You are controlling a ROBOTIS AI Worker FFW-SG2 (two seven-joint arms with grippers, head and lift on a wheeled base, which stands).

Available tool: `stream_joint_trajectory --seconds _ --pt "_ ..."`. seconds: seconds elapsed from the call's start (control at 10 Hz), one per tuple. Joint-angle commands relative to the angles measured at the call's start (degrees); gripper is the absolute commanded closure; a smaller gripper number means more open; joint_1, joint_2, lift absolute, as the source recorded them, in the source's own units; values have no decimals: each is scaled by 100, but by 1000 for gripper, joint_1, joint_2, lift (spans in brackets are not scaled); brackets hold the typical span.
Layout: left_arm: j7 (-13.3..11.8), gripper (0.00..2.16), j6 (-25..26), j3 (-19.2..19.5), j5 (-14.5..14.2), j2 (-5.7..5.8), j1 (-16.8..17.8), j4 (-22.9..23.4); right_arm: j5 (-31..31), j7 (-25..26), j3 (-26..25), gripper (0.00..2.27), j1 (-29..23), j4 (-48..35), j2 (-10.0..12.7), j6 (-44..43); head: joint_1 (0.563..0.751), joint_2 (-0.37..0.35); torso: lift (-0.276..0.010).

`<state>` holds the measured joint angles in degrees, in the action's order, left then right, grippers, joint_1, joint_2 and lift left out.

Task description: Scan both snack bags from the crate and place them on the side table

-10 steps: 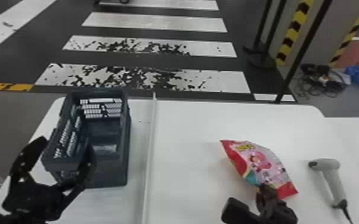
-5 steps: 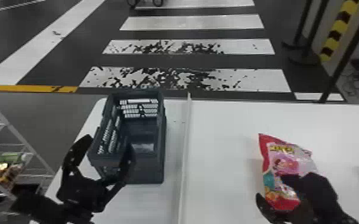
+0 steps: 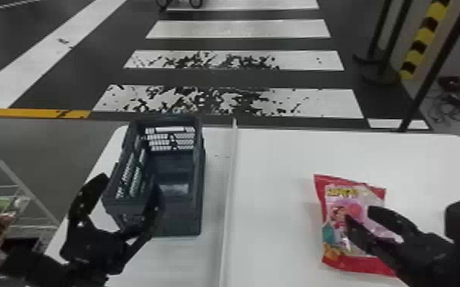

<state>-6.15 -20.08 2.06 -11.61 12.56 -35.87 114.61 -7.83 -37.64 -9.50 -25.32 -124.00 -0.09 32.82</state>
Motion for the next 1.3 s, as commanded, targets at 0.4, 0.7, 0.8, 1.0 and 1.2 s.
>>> stream_joint_trajectory --seconds 0.4,0.7,0.8,1.0,1.2 --pt "-1 83 0 -3 0 -17 -8 -17 194 -279 -61 2229 721 1045 14 2 695 54 -98" --pt "-1 83 18 5 0 1 1 -17 80 -306 -43 2240 994 1502 14 72 695 60 -98" --pt "-1 83 18 -3 -8 1 19 -17 1 -306 -43 2240 1046 1643 14 72 695 60 -98" --pt "-1 83 35 -3 0 1 36 -17 -148 -420 -149 2240 1231 1906 14 72 695 57 -98" --pt "-1 83 35 -3 0 1 45 -17 -280 -473 -254 2240 1275 2021 14 72 695 47 -98"
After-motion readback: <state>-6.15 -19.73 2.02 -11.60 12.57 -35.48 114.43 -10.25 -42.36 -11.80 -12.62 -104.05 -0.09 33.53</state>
